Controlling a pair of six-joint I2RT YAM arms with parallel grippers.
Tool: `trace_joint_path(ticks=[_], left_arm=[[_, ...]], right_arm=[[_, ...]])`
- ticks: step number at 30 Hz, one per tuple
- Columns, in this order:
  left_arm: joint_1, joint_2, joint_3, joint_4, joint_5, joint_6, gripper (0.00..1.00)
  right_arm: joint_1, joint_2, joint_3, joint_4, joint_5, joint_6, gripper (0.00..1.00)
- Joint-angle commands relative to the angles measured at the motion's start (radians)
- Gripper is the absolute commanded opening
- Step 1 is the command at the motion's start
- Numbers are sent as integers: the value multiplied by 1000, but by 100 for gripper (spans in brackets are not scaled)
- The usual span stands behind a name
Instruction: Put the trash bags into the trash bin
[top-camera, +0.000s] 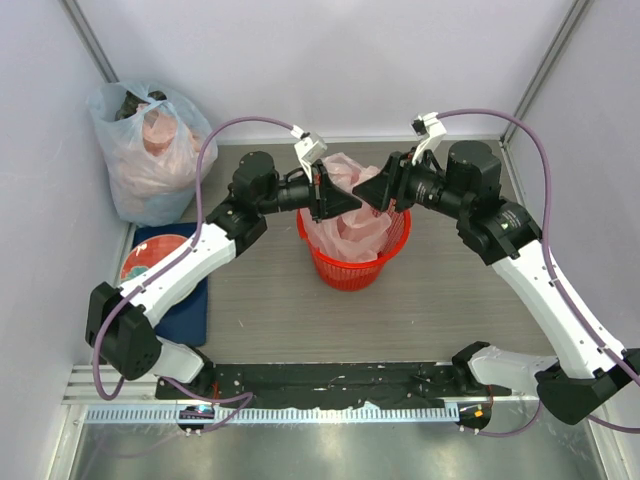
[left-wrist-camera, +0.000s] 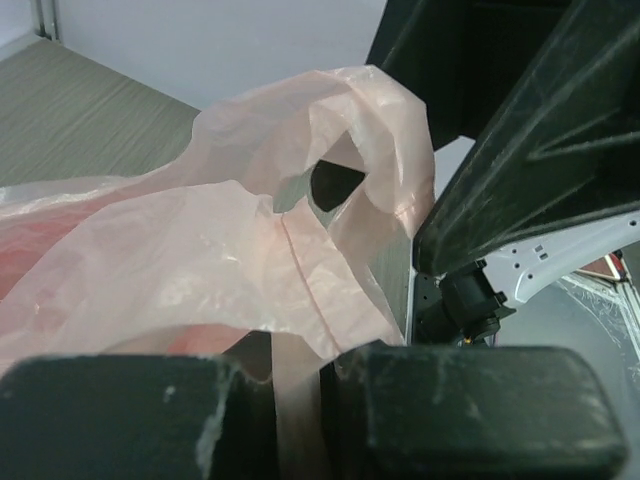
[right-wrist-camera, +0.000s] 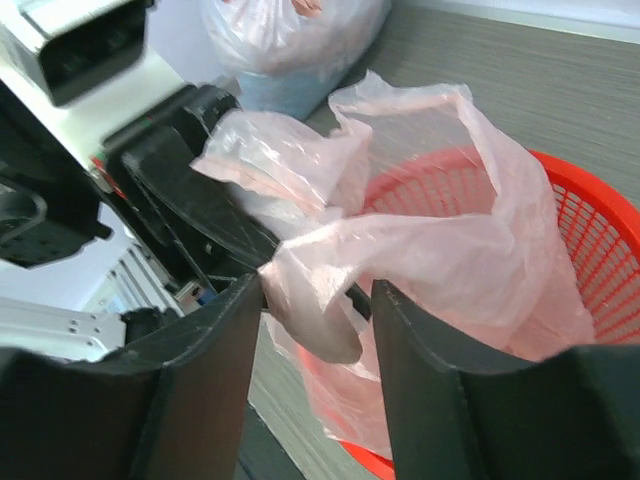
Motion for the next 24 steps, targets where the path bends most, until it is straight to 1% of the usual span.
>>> trace_joint_path(ticks=[1,3,4,6,7,8,10,12,13,14,16,17,18,20,21,24], left_arm=[[-5,-54,-14,50,15,26,9],[-5,-64,-19,47,14,27,9],[-5,-69,-19,44,15,29,10],[-4,-87,-17,15,20,42,21],[-2,-99,-14,-6,21,52,30],[0,-112,-10,-61,23,64,45],[10,-167,-7,-129,12,104,53],[18,-228,-10,-222,-17,125,54],[21,-247,-16,-258,-25,124,52],[26,-265,-27,-272,-26,119,45],[36,-297,-34,-325,-11,115,34],[44,-307,-42,-345,0,116,21],[62,-314,-47,-365,30,118,13],[82,-342,-69,-417,41,118,0],[99,-354,-82,-431,43,118,0],[108,-394,-142,-474,67,160,0]], right_arm=[[-1,-21,-19,115,-27,68,50],[-9,-21,-33,117,-33,67,33],[-12,-21,-39,117,-42,65,19],[-36,-27,-49,112,-49,56,6],[-52,-35,-53,106,-59,50,1],[-72,-42,-57,97,-83,42,1],[-137,-75,-56,56,-118,10,1],[-167,-102,-45,-15,-168,-30,1],[-172,-113,-43,-36,-180,-62,1],[-172,-124,-42,-58,-195,-76,1],[-172,-145,-39,-133,-229,-106,1],[-172,-150,-42,-162,-235,-116,1],[-173,-156,-40,-226,-244,-129,1],[-173,-176,-39,-289,-244,-189,1],[-173,-182,-37,-349,-235,-211,1],[-172,-200,-36,-458,-208,-293,1]])
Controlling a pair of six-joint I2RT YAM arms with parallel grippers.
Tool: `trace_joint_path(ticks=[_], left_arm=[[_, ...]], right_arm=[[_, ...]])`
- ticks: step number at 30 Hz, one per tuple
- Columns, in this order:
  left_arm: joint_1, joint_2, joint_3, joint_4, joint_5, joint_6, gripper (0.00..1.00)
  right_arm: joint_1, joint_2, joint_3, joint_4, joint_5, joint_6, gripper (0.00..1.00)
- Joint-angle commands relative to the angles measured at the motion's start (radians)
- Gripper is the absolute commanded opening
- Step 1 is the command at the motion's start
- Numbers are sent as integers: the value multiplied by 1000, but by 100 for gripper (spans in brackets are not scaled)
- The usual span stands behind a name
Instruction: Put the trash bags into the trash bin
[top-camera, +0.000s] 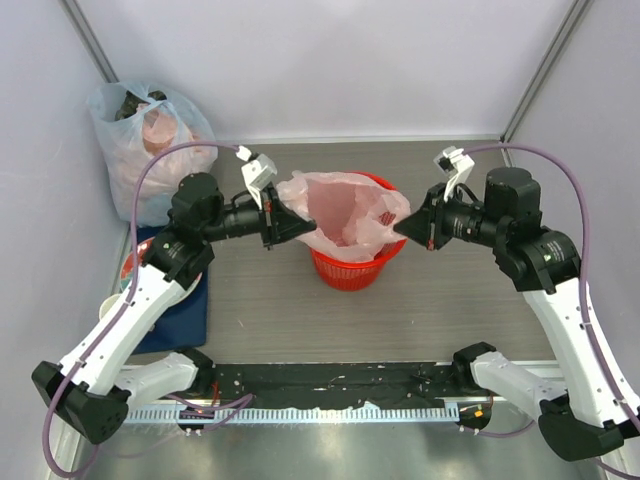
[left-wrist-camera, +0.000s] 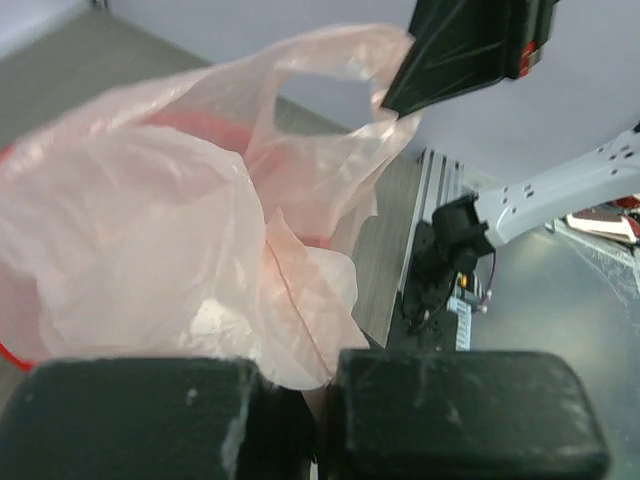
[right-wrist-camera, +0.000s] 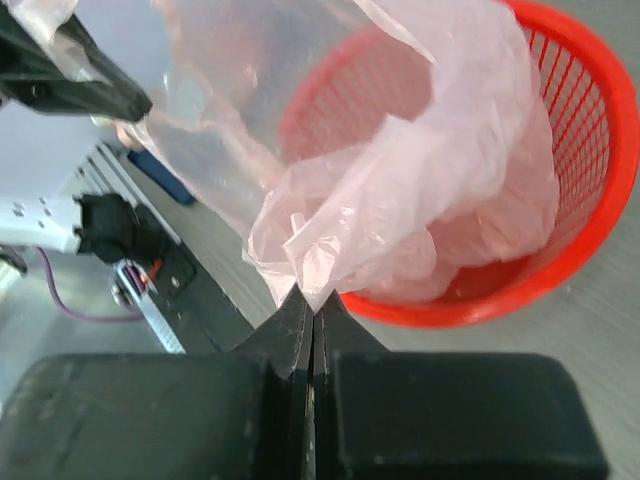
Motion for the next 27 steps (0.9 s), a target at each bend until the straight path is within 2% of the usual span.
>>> trace_joint_path(ticks=[1,7,14,19,22,27], left_arm=[[20,-40,-86,-140,59,57,0],[20,-62,-208,-177,26,129,0],[32,-28,-257,-209,10,184,0],[66,-49,-296,-228,24,216,0],[100,-39,-310,-212,4,217,0],[167,3,-299,-176,55,186,0]], right_arm=[[0,-21,24,-218,22,-151,1],[-13,-44,4,-353,112,-331,1],[-51,-37,-111,-385,166,-450,1],[-101,-15,-166,-378,178,-529,1],[-137,17,-207,-336,204,-561,1],[-189,95,-195,-241,223,-578,1]])
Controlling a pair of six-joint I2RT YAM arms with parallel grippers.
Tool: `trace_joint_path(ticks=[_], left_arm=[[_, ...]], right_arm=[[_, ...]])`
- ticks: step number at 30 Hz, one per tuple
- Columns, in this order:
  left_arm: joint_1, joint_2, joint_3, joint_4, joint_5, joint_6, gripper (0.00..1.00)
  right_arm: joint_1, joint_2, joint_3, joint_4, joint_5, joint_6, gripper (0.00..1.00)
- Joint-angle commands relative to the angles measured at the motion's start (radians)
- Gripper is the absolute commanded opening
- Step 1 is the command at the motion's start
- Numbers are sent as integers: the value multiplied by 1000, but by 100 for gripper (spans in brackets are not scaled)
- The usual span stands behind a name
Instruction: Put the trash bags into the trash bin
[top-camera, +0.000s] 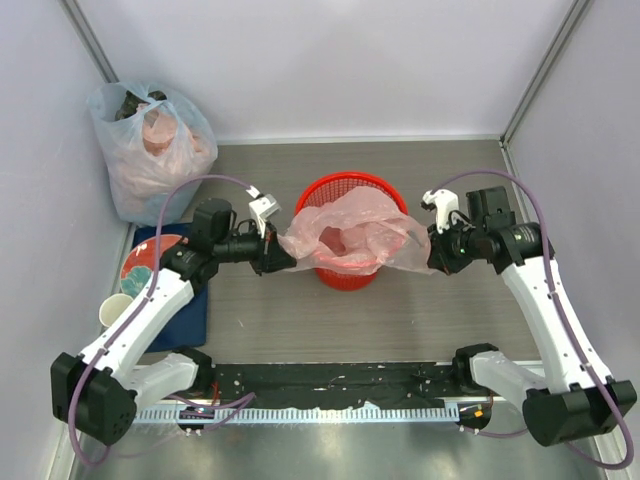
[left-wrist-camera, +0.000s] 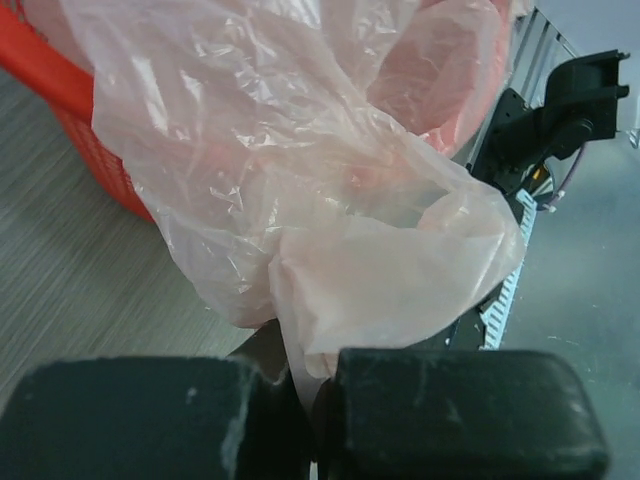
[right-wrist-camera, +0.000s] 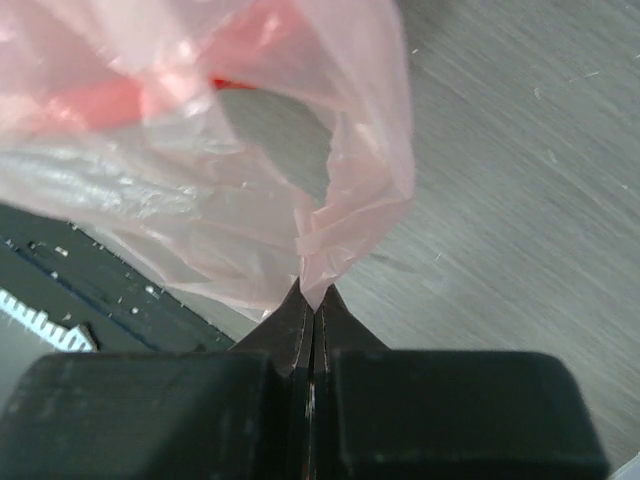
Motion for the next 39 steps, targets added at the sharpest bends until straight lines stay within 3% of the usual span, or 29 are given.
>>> trace_joint_path(ticks=[1,5,7,9,11,12,13,14,17,23,29,34,39], left_arm=[[57,30,13,50,49,-15,0],[93,53,16,122,100,-81,5],[97,69,45,81,109,-75,23],[111,66,72,12,99,-41,44],[155,21,83,-28,97,-25,52],[171,4,94,-49,102,30,61],[186,-14,108,-84,96,76,63],[189,-35,123,-161,67,98,65],[209,-102,160,-293,-27,216,70],[222,-163,224,-405,-78,331,80],[220,-103,382,-390,-37,374,94],[171,18,502,-385,-12,377,93],[56,114,574,-378,-97,394,89]], right_arm=[[-37,58,34,116,22,-45,1],[-66,121,55,174,-1,-25,1],[-75,138,63,186,-33,-15,1],[-80,147,69,186,-52,-13,9],[-83,146,74,185,-76,-15,16],[-83,136,75,185,-83,-18,20],[-83,132,75,183,-87,-21,24],[-84,126,78,179,-89,-22,37],[-86,109,91,153,-70,-33,53],[-112,75,132,75,-73,-79,70],[-115,57,244,13,-99,-113,73],[-117,70,330,-22,-204,-156,74],[-115,118,371,-18,-239,-159,75]])
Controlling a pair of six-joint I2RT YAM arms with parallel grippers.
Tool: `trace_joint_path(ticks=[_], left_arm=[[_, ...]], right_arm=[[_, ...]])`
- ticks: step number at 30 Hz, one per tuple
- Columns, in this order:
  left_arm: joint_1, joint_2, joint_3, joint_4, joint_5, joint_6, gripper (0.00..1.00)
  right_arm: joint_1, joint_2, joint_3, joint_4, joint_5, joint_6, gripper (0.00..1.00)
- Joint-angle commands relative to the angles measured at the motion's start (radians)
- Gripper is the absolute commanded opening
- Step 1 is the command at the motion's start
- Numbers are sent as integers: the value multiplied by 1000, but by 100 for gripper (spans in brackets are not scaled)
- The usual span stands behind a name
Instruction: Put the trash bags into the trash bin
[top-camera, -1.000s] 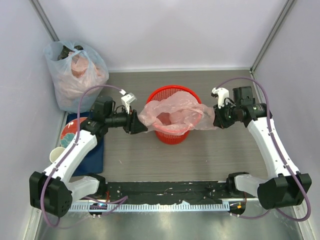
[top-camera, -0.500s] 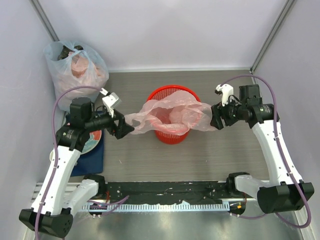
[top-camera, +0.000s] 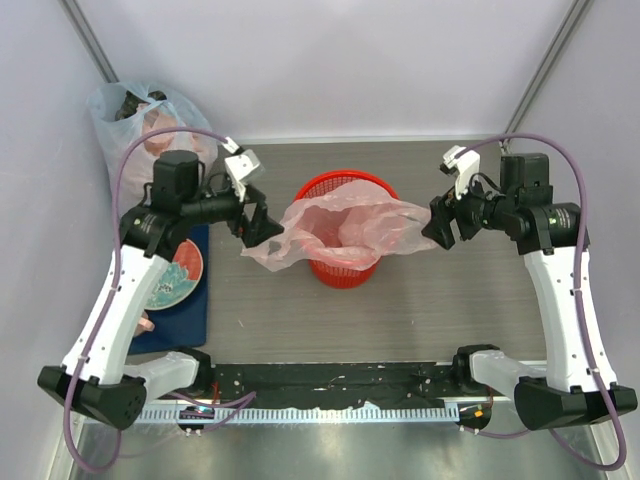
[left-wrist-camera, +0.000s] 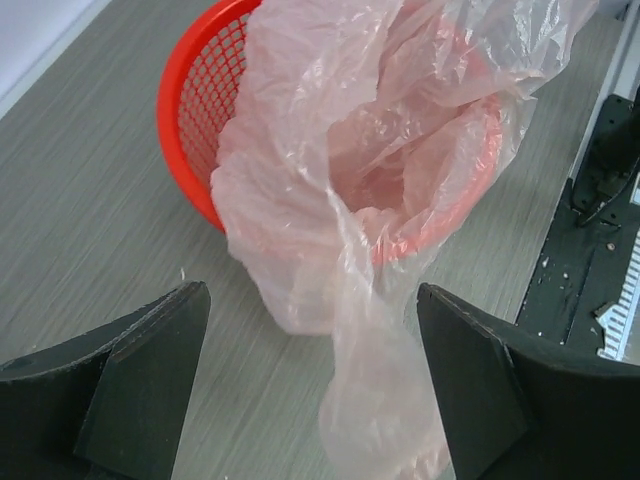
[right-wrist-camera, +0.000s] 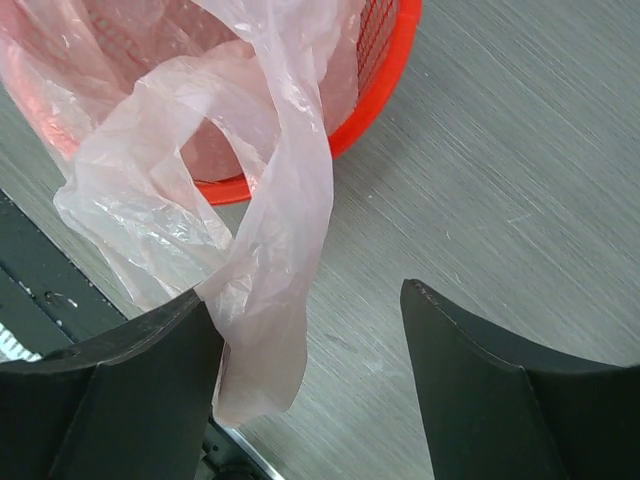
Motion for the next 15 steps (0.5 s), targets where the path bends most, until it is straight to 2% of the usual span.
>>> trace_joint_path(ticks=[1,3,4,6,7,8,9,10,11,13,14,15], left_arm=[[-83,49,49,20,-60,37,88],[-115,72,48,28,-108,42,85],[-122,76,48,28,-121,45,84],[-145,99,46,32,-179,48,76],[-145,105,46,38,-196,54,71],[-146,110,45,52,-217,50,59],[-146,115,40,69,-248,39,54],[-146,127,37,102,-291,24,49],[-146,135,37,120,-303,20,37],[-146,168,39,164,-348,-21,22],[-146,180,43,179,-362,-33,10],[-146,191,43,199,-377,-50,6]], right_arm=[[-1,35,52,-12,-64,-31,75],[-3,44,36,-12,-71,-42,69],[-1,44,25,-12,-73,-56,62],[-3,49,-16,-6,-33,-67,53],[-1,50,-27,15,-12,-65,43],[-1,52,-33,23,10,-67,38],[-3,55,-38,31,34,-67,33],[-1,56,-40,61,48,-59,24],[-3,56,-44,87,59,-39,21],[-1,64,-55,158,90,-19,14],[-3,72,-57,178,100,-12,13],[-3,82,-52,192,110,2,12]])
